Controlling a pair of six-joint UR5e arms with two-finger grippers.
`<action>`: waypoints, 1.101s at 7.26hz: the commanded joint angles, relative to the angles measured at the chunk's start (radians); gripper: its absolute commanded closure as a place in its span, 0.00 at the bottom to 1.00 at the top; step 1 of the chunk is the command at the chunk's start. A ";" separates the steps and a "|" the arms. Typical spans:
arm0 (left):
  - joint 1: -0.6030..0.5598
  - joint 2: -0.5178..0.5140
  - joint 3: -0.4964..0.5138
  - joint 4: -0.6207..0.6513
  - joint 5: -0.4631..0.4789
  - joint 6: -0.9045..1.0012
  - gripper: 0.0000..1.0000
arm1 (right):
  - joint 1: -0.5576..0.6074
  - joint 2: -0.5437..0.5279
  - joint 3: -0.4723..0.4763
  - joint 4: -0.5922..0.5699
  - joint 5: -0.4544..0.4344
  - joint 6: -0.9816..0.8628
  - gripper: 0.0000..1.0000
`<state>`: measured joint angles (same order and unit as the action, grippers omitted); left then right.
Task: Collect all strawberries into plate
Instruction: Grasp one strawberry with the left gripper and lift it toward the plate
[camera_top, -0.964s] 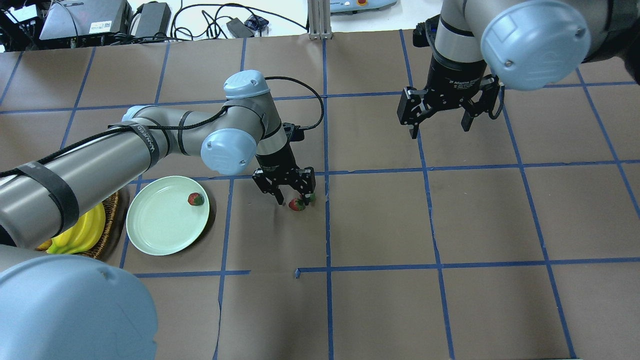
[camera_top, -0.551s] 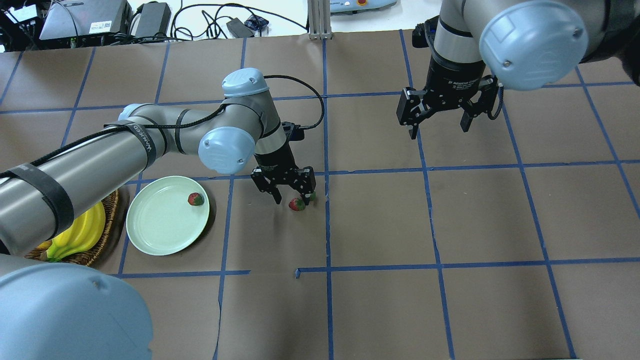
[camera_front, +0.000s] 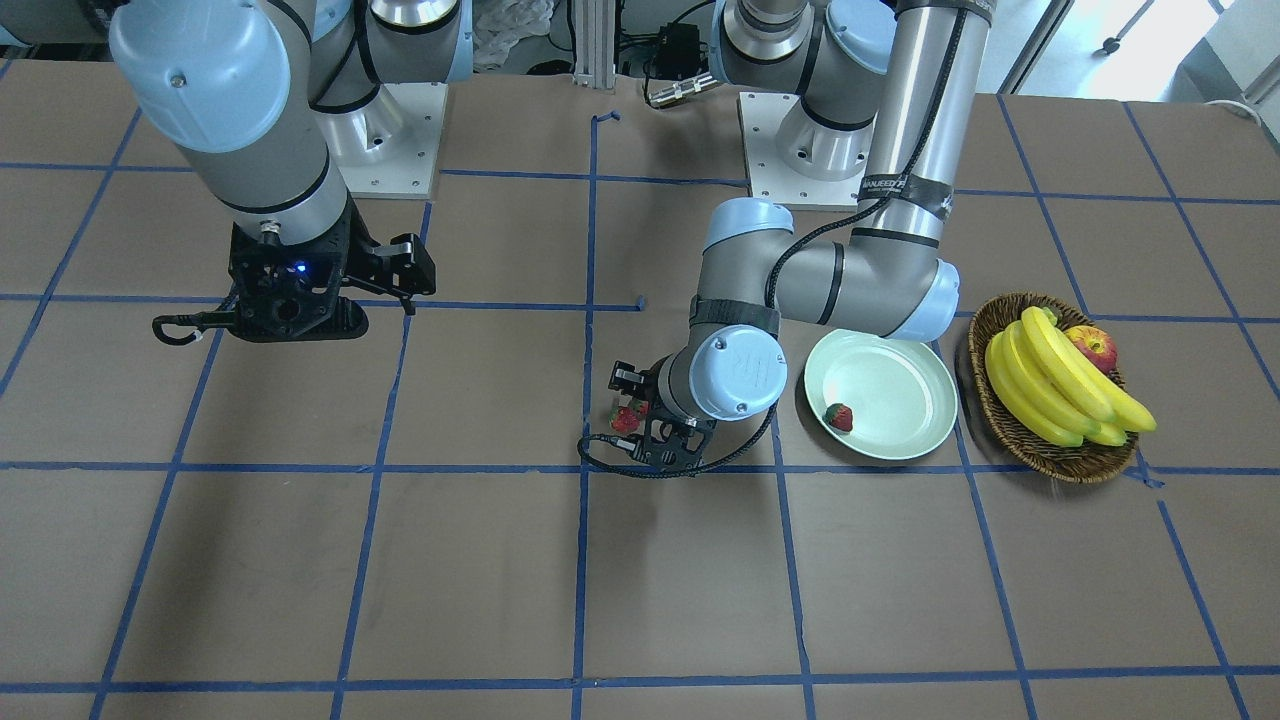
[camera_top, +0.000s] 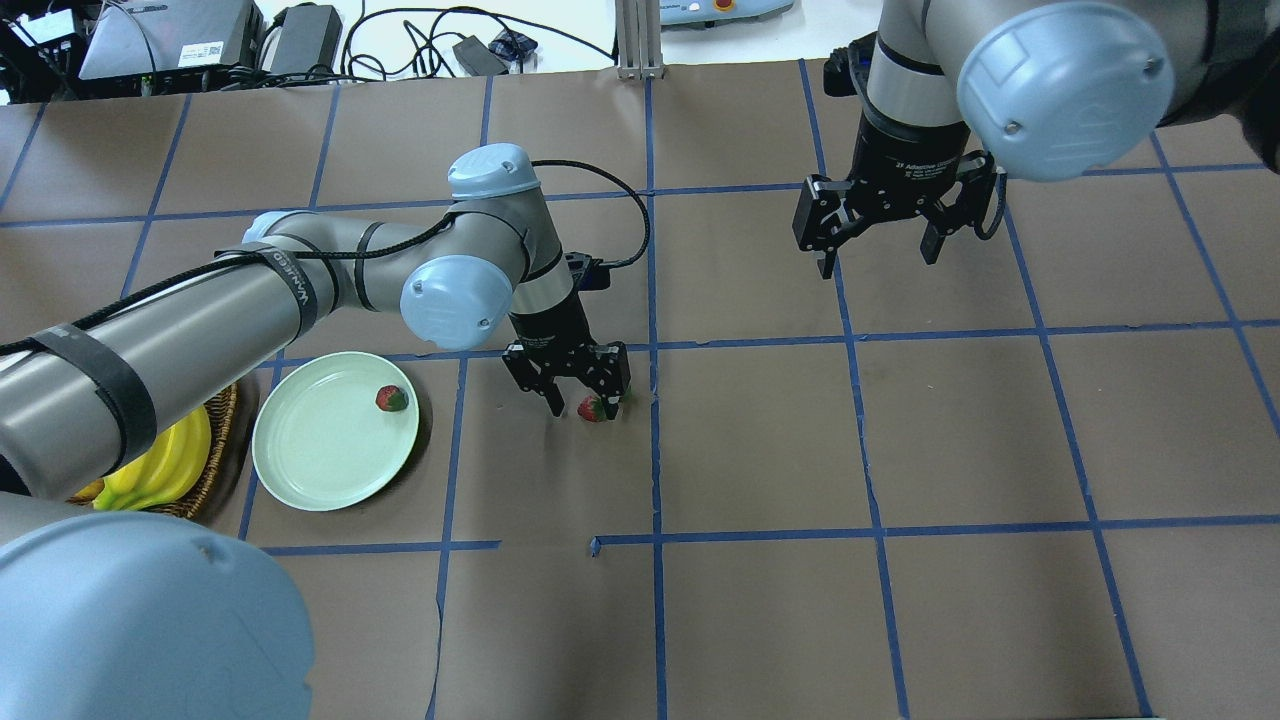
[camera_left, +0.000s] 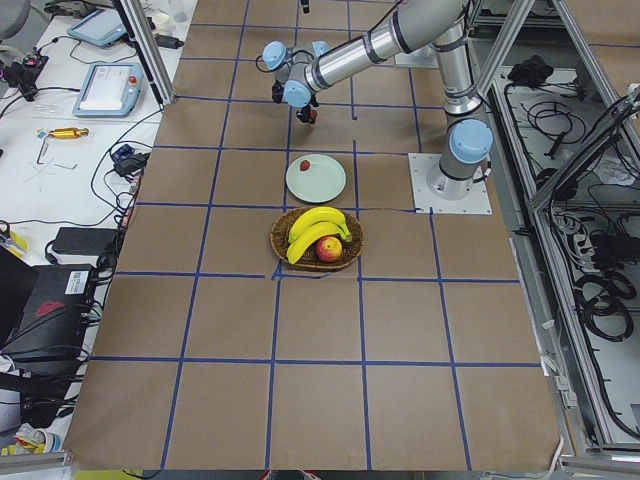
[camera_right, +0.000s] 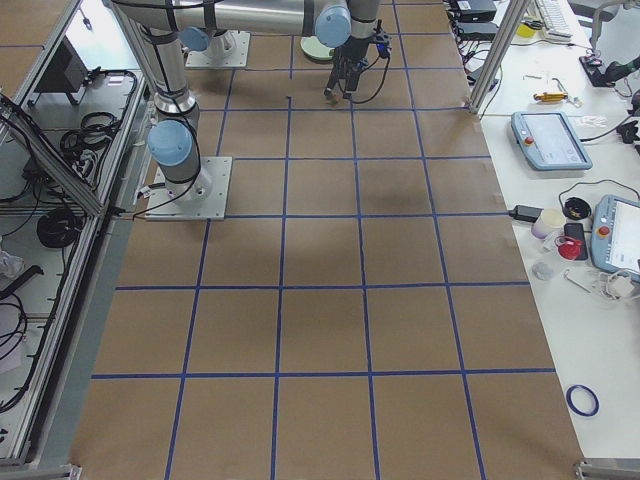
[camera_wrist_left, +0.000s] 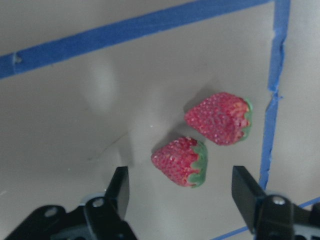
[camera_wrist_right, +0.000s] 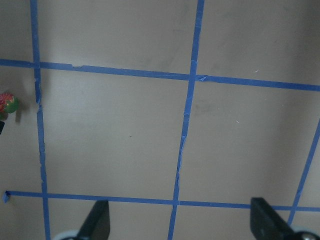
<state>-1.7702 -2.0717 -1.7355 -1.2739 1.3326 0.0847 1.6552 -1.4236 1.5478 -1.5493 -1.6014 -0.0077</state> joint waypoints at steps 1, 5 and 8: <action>0.000 -0.002 0.004 0.004 0.019 0.016 0.76 | -0.002 0.000 0.000 0.000 0.000 0.000 0.00; 0.000 0.021 0.007 0.001 0.049 -0.011 1.00 | -0.002 0.000 0.000 0.000 0.000 0.000 0.00; 0.038 0.114 0.019 -0.100 0.179 0.006 1.00 | -0.003 0.000 -0.002 0.000 -0.002 0.000 0.00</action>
<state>-1.7569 -1.9988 -1.7197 -1.3255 1.4543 0.0822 1.6526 -1.4235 1.5475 -1.5493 -1.6018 -0.0077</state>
